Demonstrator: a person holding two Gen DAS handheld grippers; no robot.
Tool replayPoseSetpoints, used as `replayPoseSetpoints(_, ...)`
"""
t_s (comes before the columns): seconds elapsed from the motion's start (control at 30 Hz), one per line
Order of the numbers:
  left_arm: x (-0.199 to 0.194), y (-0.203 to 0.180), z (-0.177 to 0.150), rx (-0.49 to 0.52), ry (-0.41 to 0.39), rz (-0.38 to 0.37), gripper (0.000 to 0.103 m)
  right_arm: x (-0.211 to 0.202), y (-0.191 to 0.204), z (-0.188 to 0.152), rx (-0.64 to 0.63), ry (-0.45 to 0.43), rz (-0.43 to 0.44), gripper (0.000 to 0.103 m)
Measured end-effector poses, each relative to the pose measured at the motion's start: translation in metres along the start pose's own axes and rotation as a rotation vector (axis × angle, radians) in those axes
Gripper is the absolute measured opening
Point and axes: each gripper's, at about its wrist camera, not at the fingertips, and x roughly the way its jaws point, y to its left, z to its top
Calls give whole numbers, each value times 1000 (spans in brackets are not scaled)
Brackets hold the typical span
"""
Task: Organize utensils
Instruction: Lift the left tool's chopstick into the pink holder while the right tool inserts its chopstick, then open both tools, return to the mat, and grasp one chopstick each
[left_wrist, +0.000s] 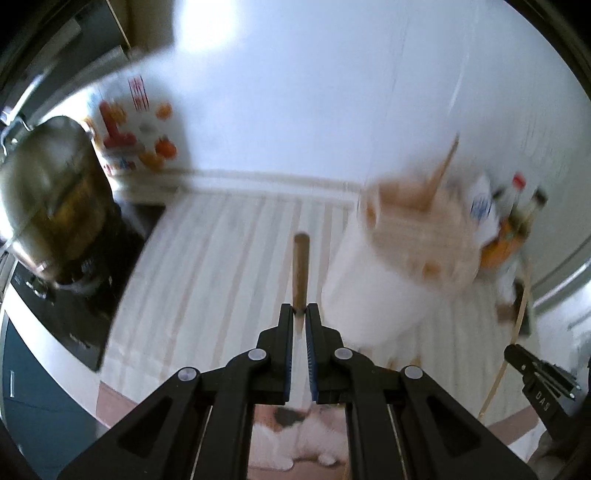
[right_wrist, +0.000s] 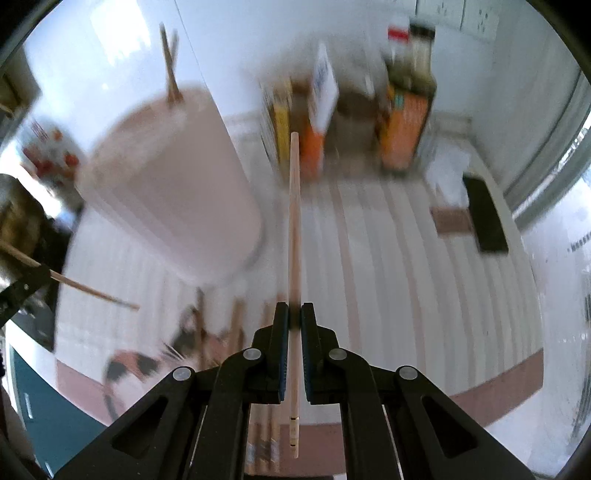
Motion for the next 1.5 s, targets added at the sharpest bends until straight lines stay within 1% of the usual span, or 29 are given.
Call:
replayPoseSetpoints(0.13, -40, 6, 33, -25, -99, -33, 4, -35, 7, 30, 14, -96, 55, 7)
replayPoseSetpoints(0.23, -67, 10, 60, -40, -162, -78, 4, -63, 11, 56, 31, -171, 106, 7)
replayPoseSetpoints(0.33, -81, 6, 82, -50, -186, -127, 4, -86, 17, 87, 43, -248, 149, 7)
replayPoseSetpoints(0.4, -85, 0, 95, -55, -191, -157, 4, -93, 21, 107, 56, -291, 172, 7)
replayPoseSetpoints(0.47, -83, -7, 109, -59, -180, -192, 4, -92, 23, 129, 75, -325, 195, 7)
replayPoseSetpoints(0.57, -73, -19, 122, -44, -168, -208, 4, -81, 26, 158, 110, -362, 213, 7)
replayPoseSetpoints(0.7, -50, -38, 132, -5, -120, -210, 4, -57, 30, 188, 151, -385, 227, 7)
replayPoseSetpoints(0.83, -20, -52, 134, 34, -52, -194, 4, -36, 38, 203, 159, -406, 231, 7)
replayPoseSetpoints(0.97, 5, -59, 132, 49, 10, -187, 4, -18, 49, 213, 144, -429, 221, 7)
replayPoseSetpoints(1.07, 22, -61, 129, 60, 53, -182, 4, -3, 54, 214, 122, -413, 217, 7)
replayPoseSetpoints(1.2, 24, -55, 127, 24, 81, -213, 6, 8, 60, 208, 72, -376, 228, 7)
replayPoseSetpoints(1.23, 22, -54, 127, 19, 79, -214, 9, 10, 61, 206, 58, -361, 240, 7)
replayPoseSetpoints(1.3, 16, -51, 127, 11, 67, -201, 10, 11, 63, 203, 34, -333, 244, 8)
replayPoseSetpoints(1.33, 11, -48, 127, 10, 46, -182, 11, 11, 63, 201, 24, -316, 248, 8)
replayPoseSetpoints(1.37, 8, -46, 128, 12, 33, -167, 18, 9, 61, 199, 20, -304, 254, 12)
replayPoseSetpoints(1.4, 5, -44, 128, 12, 19, -156, 24, 7, 60, 196, 17, -299, 255, 19)
replayPoseSetpoints(1.43, 0, -39, 127, 5, 2, -137, 44, 3, 57, 193, 21, -299, 256, 27)
replayPoseSetpoints(1.47, -4, -37, 126, 2, -9, -121, 66, -2, 53, 190, 24, -303, 260, 32)
replayPoseSetpoints(1.5, -7, -34, 125, 0, -23, -110, 73, -8, 48, 186, 29, -307, 263, 38)
